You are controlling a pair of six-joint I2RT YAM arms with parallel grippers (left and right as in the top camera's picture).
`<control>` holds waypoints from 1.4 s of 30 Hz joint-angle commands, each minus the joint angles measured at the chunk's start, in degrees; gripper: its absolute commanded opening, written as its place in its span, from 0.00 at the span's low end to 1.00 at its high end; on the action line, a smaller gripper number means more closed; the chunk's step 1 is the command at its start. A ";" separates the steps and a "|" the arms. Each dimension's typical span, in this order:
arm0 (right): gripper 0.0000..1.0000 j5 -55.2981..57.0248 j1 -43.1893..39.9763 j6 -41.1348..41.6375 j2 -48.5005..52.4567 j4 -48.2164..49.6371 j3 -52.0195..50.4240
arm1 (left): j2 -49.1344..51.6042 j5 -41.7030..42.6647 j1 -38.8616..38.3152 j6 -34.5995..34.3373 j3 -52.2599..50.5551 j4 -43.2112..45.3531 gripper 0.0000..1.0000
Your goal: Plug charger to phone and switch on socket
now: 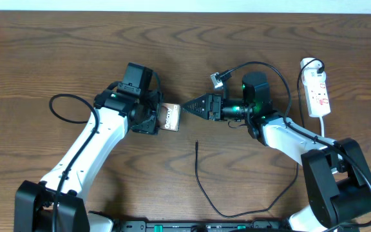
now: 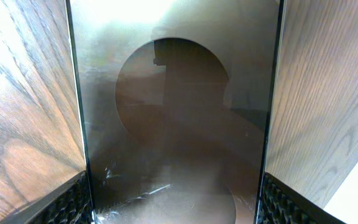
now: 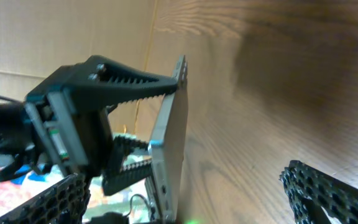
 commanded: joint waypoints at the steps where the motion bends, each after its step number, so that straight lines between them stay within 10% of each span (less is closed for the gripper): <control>1: 0.99 3.52 1.42 0.35 0.31 -0.07 0.66 | -0.66 0.85 -1.36 -1.36 1.46 0.61 0.07; 42: 0.97 6.54 7.78 -1.81 0.31 -0.09 0.63 | -0.66 2.91 -4.76 -12.94 1.46 1.55 0.08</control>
